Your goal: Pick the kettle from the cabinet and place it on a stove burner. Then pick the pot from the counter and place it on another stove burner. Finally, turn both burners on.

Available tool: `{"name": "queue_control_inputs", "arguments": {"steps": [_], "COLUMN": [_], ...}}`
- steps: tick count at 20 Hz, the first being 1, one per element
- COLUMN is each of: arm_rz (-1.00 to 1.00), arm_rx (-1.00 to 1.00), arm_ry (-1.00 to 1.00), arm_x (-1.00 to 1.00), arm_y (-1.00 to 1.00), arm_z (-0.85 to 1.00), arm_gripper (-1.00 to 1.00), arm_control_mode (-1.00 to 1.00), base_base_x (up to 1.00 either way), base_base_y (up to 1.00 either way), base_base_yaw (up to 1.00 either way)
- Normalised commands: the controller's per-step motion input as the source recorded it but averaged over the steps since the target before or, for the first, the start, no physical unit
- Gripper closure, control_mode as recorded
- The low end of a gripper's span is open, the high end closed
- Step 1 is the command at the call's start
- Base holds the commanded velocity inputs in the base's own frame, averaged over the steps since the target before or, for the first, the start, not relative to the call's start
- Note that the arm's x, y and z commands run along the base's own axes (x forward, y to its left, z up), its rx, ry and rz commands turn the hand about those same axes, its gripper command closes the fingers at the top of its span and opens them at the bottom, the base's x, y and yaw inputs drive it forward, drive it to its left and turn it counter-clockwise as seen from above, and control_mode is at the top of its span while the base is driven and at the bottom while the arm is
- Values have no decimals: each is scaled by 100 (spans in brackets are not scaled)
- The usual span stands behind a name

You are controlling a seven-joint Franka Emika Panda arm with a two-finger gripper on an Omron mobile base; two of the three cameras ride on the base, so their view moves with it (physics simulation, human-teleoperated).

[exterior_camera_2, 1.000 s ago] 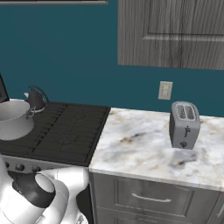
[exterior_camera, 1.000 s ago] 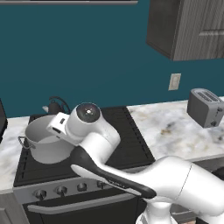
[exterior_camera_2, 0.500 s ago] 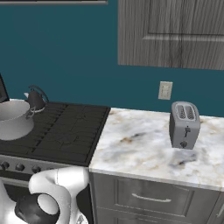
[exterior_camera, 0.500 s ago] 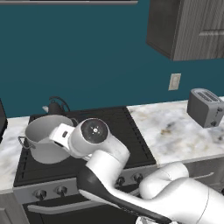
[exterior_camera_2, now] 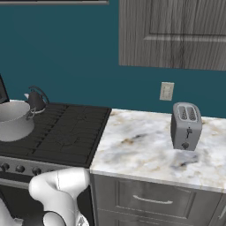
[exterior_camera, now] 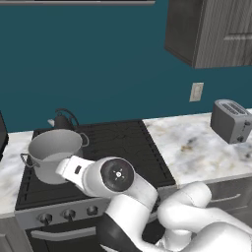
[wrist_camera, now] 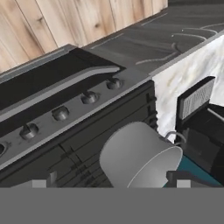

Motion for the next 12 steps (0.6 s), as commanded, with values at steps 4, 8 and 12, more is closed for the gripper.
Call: {"name": "queue_control_inputs", "arguments": {"steps": [4,8,12], "arm_rz": [0,0,0], "arm_rx": [-1,-1,-1], "arm_ry": [-3,-11,-12], "arm_x": [-22,-20,-23], "arm_y": [0,-3,-11], "arm_z": [-6,-9,-18], "arm_gripper": [-100,-100,-100], "arm_control_mode": [-100,-100,-100], "base_base_x": [0,0,0], "base_base_y": [0,0,0], "base_base_yaw": [0,0,0]}}
